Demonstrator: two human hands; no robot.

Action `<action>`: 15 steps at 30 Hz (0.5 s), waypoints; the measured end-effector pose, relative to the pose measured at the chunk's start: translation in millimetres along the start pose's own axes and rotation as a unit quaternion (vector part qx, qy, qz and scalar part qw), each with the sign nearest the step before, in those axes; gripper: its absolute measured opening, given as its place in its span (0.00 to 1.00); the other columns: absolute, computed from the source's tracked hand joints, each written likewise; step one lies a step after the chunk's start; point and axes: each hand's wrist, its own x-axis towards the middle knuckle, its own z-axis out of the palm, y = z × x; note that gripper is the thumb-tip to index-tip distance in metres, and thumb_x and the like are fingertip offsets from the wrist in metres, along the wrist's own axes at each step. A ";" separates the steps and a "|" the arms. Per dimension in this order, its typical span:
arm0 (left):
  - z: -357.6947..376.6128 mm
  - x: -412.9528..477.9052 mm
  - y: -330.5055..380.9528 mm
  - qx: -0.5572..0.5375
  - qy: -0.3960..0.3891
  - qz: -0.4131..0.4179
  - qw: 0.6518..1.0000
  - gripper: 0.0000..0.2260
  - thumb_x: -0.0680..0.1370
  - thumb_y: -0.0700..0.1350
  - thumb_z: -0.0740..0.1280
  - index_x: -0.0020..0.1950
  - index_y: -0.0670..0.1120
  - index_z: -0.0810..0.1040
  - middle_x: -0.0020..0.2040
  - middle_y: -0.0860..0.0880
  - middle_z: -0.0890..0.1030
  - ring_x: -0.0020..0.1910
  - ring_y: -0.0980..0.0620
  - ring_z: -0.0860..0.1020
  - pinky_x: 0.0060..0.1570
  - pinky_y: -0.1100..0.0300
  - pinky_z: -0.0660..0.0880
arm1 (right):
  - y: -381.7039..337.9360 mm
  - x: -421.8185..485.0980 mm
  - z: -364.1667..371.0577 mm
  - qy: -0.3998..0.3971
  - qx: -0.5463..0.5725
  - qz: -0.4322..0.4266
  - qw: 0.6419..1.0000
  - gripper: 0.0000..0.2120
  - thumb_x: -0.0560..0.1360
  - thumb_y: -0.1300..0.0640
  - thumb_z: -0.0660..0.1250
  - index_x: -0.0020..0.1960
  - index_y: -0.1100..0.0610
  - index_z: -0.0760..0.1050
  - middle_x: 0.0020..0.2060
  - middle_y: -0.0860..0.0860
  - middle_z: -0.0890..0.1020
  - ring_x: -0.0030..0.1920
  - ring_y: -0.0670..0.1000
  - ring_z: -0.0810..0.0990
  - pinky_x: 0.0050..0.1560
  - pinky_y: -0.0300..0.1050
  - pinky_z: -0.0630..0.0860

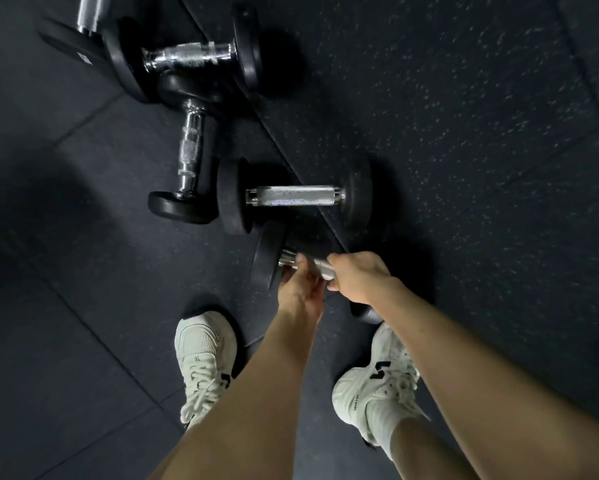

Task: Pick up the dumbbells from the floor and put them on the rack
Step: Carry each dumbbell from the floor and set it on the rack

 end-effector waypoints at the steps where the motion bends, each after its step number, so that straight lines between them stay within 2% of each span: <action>1: 0.0 -7.7 0.5 0.003 0.005 0.005 1.000 0.19 0.78 0.45 0.65 0.67 0.38 0.71 0.46 0.43 0.82 0.38 0.50 0.83 0.27 0.60 0.80 | -1.4 -7.9 -1.0 0.000 0.018 0.006 1.000 0.17 0.78 0.51 0.63 0.63 0.58 0.71 0.57 0.59 0.80 0.59 0.60 0.78 0.53 0.46 0.73; 4: -3.1 -43.9 -2.7 0.020 0.015 0.014 1.000 0.19 0.77 0.42 0.67 0.67 0.39 0.72 0.44 0.44 0.81 0.38 0.50 0.82 0.30 0.59 0.81 | -2.5 -42.0 0.9 -0.004 0.082 0.031 0.996 0.19 0.77 0.49 0.65 0.64 0.56 0.71 0.57 0.58 0.81 0.59 0.60 0.78 0.56 0.46 0.75; 7: -6.9 -103.1 -10.1 0.060 0.026 0.041 0.997 0.18 0.76 0.40 0.68 0.65 0.39 0.73 0.41 0.45 0.81 0.37 0.50 0.81 0.35 0.58 0.81 | -5.9 -93.5 -2.1 0.004 0.125 0.036 0.992 0.16 0.76 0.46 0.66 0.58 0.54 0.72 0.53 0.56 0.82 0.56 0.59 0.80 0.47 0.43 0.71; 10: -6.0 -176.2 -17.9 0.154 0.033 0.082 0.984 0.11 0.74 0.40 0.70 0.56 0.40 0.77 0.40 0.45 0.80 0.37 0.50 0.80 0.40 0.58 0.80 | -11.0 -166.1 -17.4 0.000 0.169 0.042 0.985 0.15 0.76 0.46 0.65 0.57 0.53 0.72 0.53 0.55 0.82 0.55 0.58 0.80 0.46 0.44 0.71; 12: -2.3 -238.1 -23.9 0.218 0.024 0.112 0.969 0.04 0.75 0.41 0.70 0.44 0.42 0.77 0.38 0.46 0.80 0.37 0.50 0.79 0.38 0.61 0.79 | -14.3 -222.5 -32.5 0.009 0.192 0.035 0.981 0.14 0.76 0.46 0.64 0.56 0.55 0.71 0.52 0.55 0.82 0.54 0.58 0.80 0.44 0.45 0.69; 15: 8.5 -335.8 -32.1 0.291 0.010 0.159 0.943 0.07 0.74 0.39 0.71 0.38 0.46 0.76 0.36 0.48 0.80 0.35 0.52 0.79 0.30 0.65 0.77 | -19.9 -312.0 -59.6 0.027 0.222 0.039 0.974 0.12 0.77 0.48 0.62 0.53 0.55 0.69 0.52 0.55 0.81 0.53 0.59 0.79 0.44 0.46 0.69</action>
